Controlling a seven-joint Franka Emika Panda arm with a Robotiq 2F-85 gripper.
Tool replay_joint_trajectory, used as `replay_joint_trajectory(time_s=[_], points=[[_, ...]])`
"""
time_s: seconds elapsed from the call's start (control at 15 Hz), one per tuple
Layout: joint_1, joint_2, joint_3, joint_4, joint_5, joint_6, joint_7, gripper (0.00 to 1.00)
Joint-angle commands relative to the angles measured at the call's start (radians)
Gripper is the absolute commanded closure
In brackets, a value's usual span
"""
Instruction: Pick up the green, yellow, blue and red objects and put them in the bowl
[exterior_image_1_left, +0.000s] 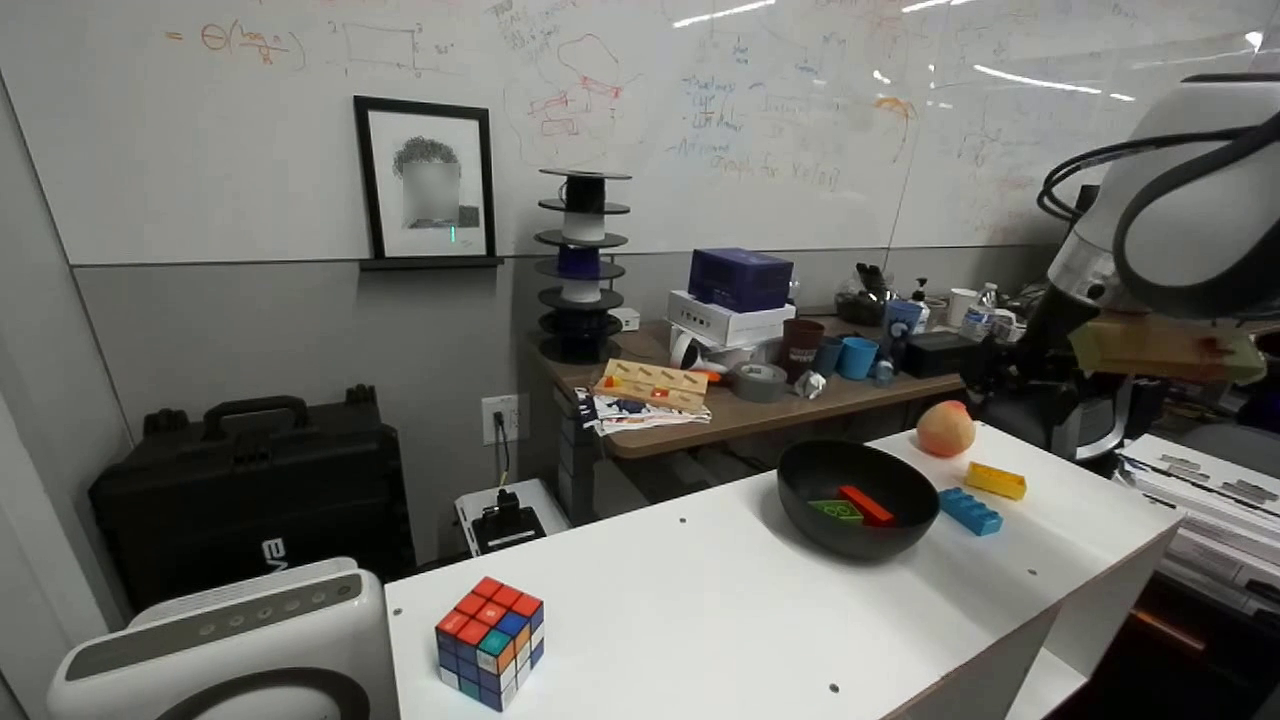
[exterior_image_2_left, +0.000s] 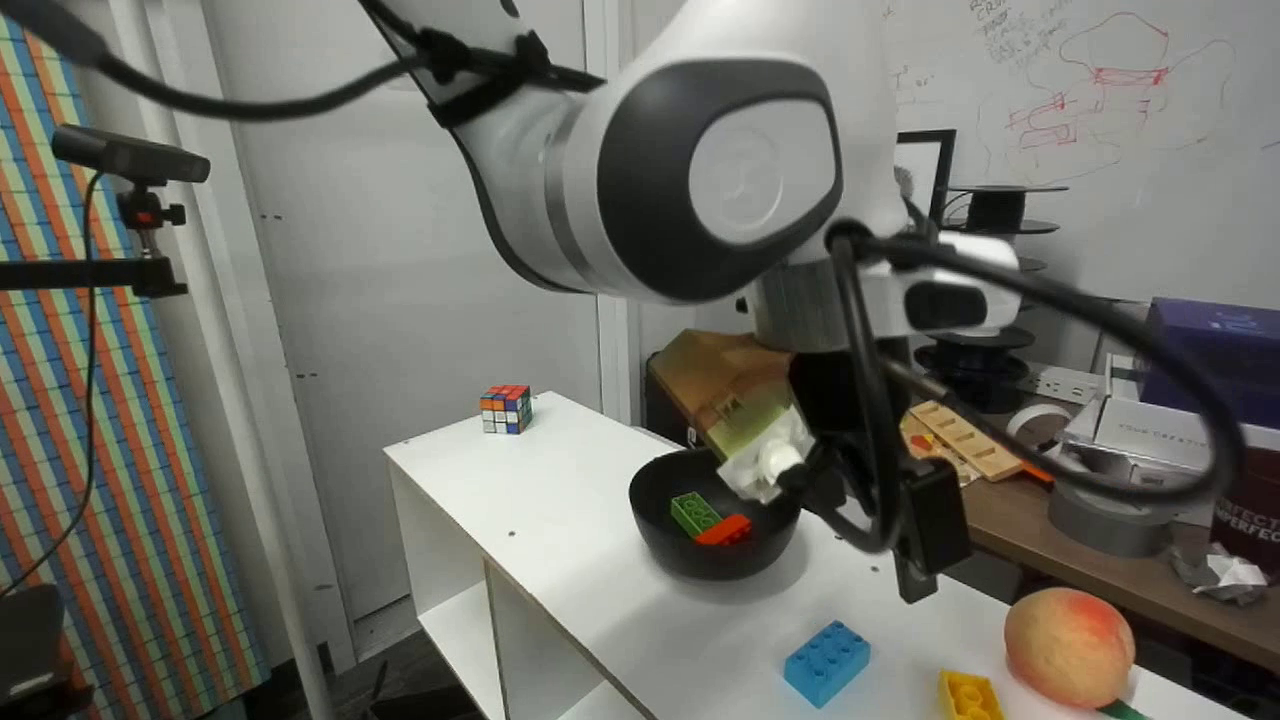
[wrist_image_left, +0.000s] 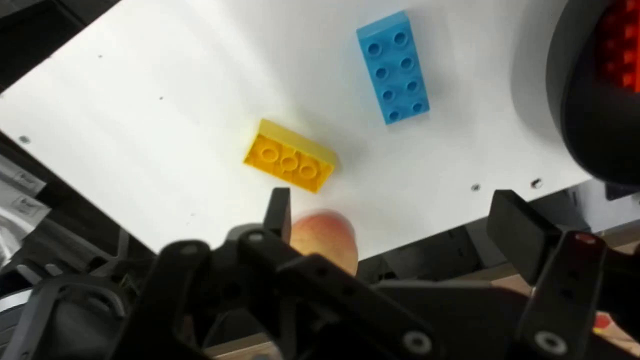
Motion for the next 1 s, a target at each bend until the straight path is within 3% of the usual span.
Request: replay_joint_trajectory(time_s=[0.0,0.53,0.93], points=[[-0.101,0.1,0.11,0.09,0.105,-0.019,-0.231,0.0],[-0.218,0.194,0.189,0.175,0.173,-0.084,-0.445,0.0],[-0.225,0.257,0.204,0.245,0.197,-0.159,-0.488,0.0]])
